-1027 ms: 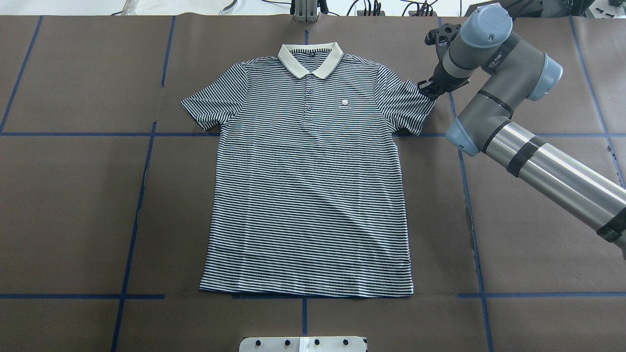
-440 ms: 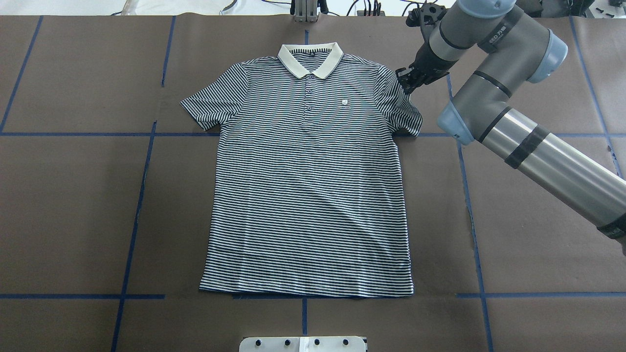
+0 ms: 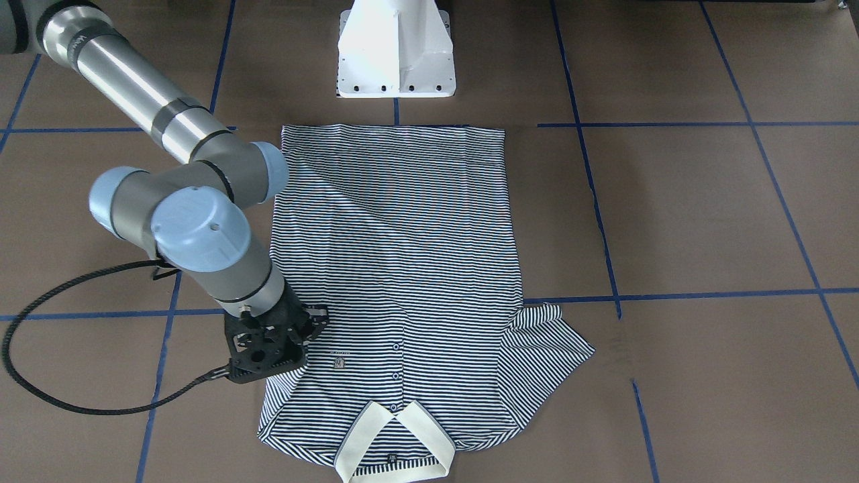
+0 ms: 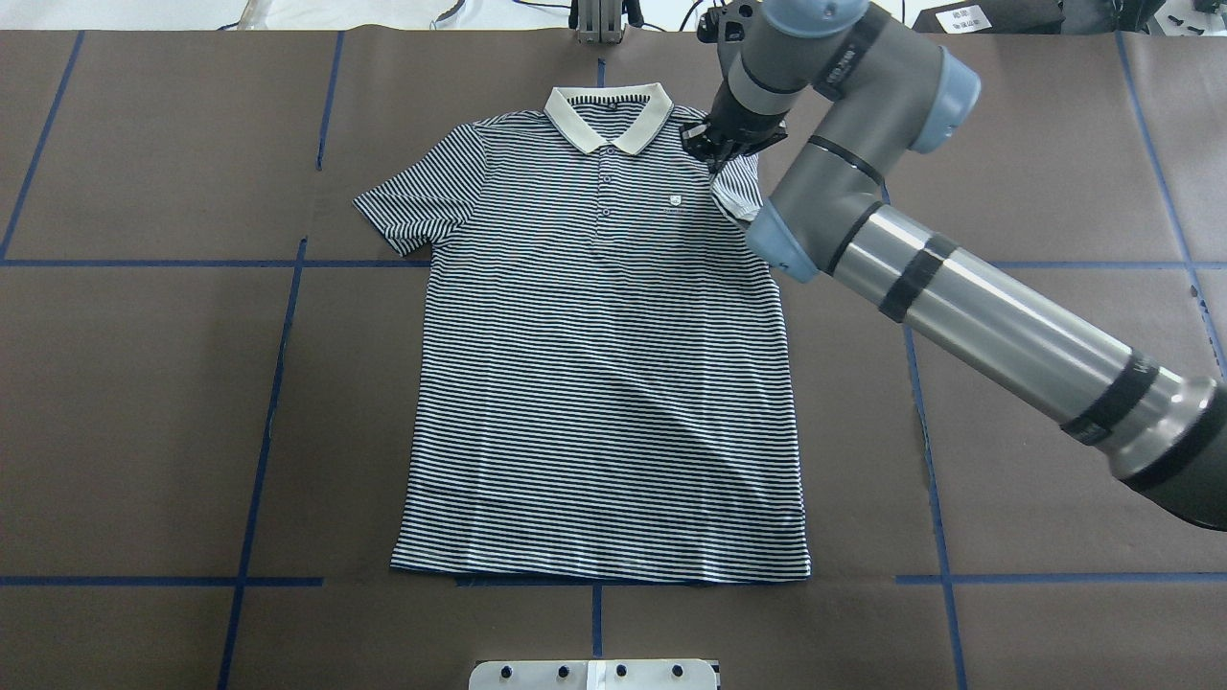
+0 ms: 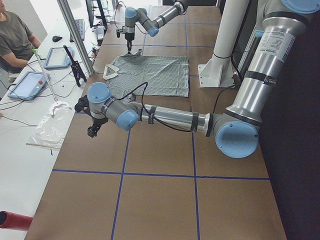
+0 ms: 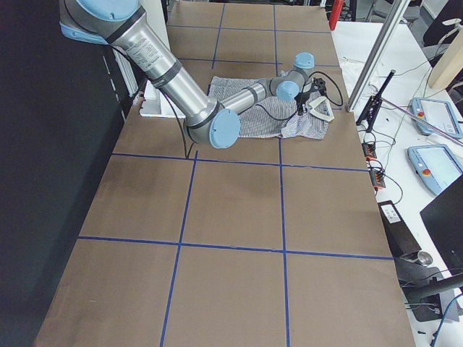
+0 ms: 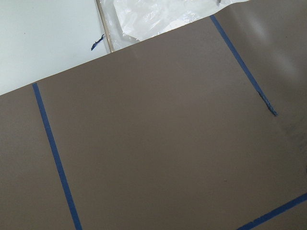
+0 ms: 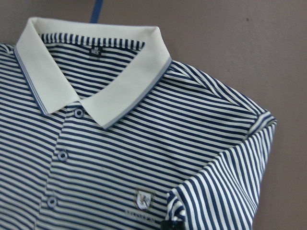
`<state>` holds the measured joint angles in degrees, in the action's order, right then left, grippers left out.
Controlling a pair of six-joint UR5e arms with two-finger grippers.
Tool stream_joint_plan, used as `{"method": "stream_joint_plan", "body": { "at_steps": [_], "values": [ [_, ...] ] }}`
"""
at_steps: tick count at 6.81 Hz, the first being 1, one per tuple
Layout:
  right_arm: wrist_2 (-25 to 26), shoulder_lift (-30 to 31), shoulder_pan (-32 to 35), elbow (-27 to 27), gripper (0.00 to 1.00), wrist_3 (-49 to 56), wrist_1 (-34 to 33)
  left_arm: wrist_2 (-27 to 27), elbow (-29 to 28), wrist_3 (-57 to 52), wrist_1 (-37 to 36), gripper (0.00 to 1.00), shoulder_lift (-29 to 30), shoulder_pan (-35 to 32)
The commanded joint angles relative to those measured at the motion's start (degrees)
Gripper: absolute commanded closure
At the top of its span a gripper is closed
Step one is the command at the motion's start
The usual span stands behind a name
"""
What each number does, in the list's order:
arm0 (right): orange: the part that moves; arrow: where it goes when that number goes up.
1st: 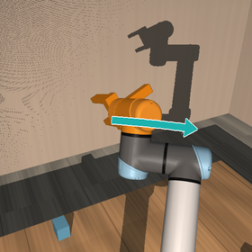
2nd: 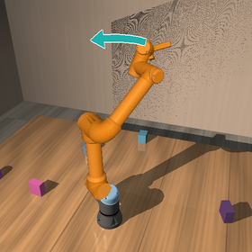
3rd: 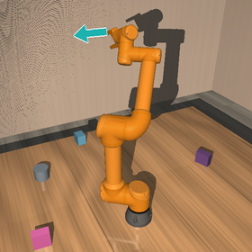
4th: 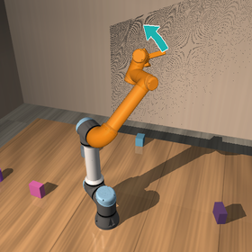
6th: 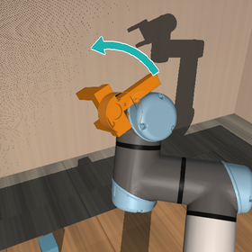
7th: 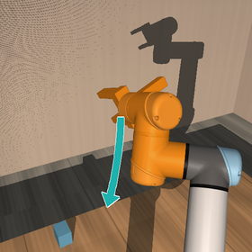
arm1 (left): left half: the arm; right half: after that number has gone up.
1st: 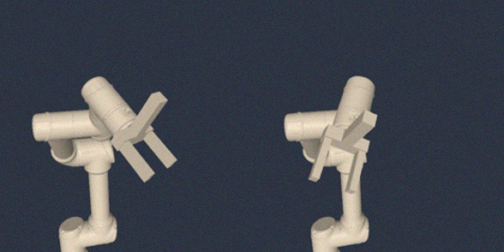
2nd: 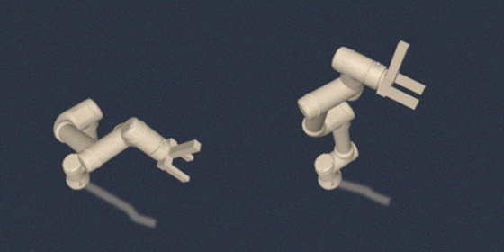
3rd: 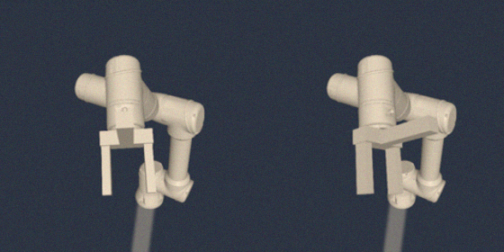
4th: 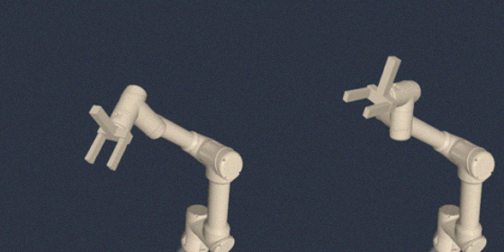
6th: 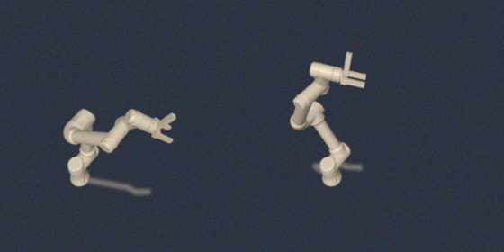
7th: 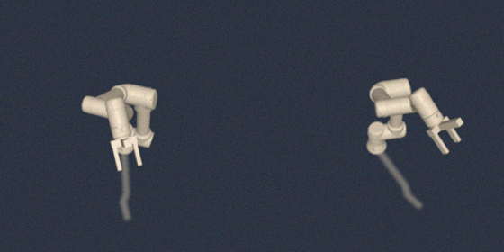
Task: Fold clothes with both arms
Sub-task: 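Fold the sleeve inward over the shirt body with the right gripper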
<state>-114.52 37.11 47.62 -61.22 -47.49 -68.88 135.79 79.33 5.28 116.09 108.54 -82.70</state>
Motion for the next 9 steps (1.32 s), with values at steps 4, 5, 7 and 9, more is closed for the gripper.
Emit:
{"method": "stream_joint_plan", "body": {
  "at_steps": [4, 5, 7, 9],
  "values": [
    [11.4, -6.2, -4.1, 11.7, 0.00, -1.2, 5.4, 0.0, 0.0, 0.2, 0.2, 0.00, 0.5, 0.4],
    [10.8, -6.2, -3.9, 11.0, 0.00, -1.3, 5.3, -0.3, 0.3, 2.9, 0.5, 0.00, 1.3, 1.6],
    [0.1, -0.9, -1.2, -1.8, 0.00, -1.0, -6.8, -2.5, 1.6, 21.3, 1.6, 0.00, 7.4, 8.1],
    [-7.7, 9.7, 1.5, -22.3, 0.00, -1.2, -21.9, -9.6, 4.3, 40.3, 1.7, 0.00, 11.5, 17.8]
  ]
}}
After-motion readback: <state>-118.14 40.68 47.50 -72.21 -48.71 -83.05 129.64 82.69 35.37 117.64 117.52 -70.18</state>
